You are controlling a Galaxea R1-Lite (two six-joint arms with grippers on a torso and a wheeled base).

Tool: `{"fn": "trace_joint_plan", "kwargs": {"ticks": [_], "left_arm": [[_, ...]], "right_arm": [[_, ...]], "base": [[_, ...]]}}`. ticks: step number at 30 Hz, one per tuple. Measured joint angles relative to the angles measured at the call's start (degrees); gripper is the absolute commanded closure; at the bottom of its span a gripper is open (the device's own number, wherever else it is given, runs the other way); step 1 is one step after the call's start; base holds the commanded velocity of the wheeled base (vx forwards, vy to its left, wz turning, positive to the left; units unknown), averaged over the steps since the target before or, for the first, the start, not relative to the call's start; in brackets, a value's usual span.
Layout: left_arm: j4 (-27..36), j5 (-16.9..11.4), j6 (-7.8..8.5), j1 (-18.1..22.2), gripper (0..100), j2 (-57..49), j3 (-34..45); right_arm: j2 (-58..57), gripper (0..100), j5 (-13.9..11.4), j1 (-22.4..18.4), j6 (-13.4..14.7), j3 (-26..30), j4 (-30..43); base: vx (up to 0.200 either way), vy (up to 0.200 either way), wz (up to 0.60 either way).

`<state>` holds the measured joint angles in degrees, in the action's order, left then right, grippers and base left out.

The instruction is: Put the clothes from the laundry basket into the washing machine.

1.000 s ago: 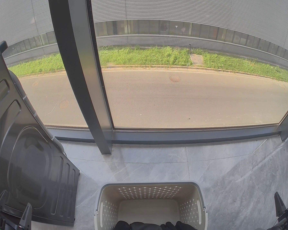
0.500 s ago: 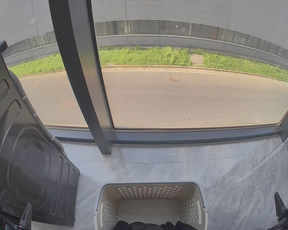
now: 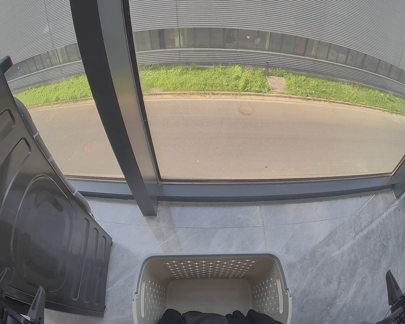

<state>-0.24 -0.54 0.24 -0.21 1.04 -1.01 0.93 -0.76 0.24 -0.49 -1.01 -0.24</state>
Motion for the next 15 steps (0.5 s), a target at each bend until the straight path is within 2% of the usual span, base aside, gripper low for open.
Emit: {"fn": "trace_joint_plan", "kwargs": {"ticks": [15], "left_arm": [[0.02,0.07,-0.06,-0.06,0,0.0,0.0]], "right_arm": [[0.0,0,0.05,-0.04,-0.02,0.0,0.02]], "base": [[-0.2,0.0,0.0]]}}
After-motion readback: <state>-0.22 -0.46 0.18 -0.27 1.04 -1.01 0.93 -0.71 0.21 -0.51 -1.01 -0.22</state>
